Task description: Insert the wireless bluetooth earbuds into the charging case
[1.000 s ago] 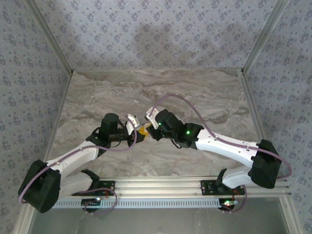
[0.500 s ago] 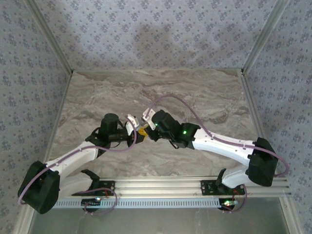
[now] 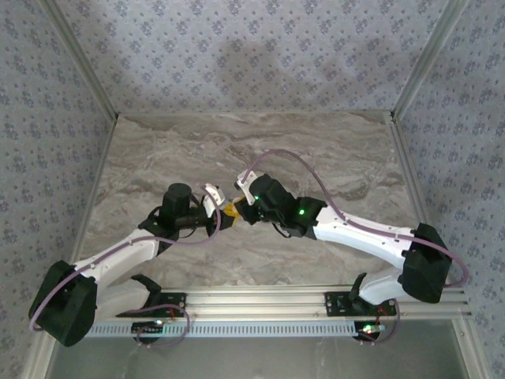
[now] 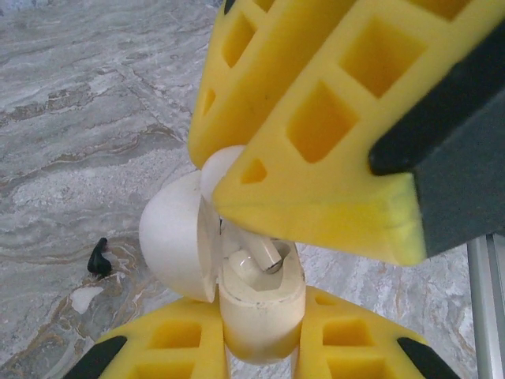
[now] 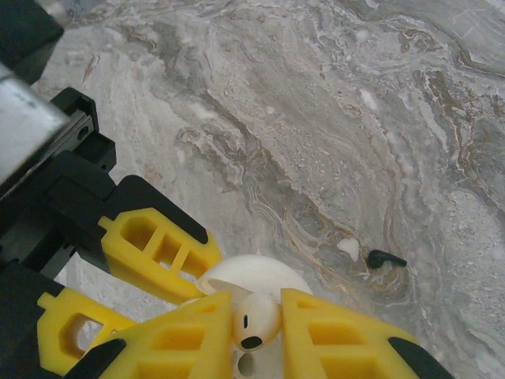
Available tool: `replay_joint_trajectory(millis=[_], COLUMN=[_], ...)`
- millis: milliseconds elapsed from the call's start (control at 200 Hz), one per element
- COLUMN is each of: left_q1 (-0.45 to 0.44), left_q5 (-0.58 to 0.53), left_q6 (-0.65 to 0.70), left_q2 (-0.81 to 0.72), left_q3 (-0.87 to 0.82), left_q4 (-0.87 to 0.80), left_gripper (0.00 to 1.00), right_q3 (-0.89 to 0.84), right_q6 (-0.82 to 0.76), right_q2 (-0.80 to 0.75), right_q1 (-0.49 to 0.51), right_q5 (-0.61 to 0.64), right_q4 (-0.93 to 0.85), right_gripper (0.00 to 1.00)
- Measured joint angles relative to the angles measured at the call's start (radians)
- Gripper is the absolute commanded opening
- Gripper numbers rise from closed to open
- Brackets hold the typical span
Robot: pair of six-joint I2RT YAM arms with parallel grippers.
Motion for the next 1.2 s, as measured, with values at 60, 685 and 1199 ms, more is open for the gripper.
replay_joint_trajectory(millis=[60,685,1199], left_q1=[0.000,0.000,0.000], left_q5=[-0.001,-0.023,-0.042], left_q6=[-0.002,-0.010,-0.006], left_q2=[0.000,0.000,0.003], left_q3=[-0.001,-0.006,-0.006], left_q4=[0.008,0.057,0.073], left_gripper=[0.07,0.07,0.07], right_q3=[0.000,-0.007,-0.008], right_q6=[0.012,0.070,0.070], right_q2=[0.000,0.000,0.000], right_q1=[-0.005,-0.046,-0.056], right_q5=[-0.009,-0.080,-0.095], right_q4=[0.006,0.039,0.039], right_gripper=[0.23,0.25,0.23])
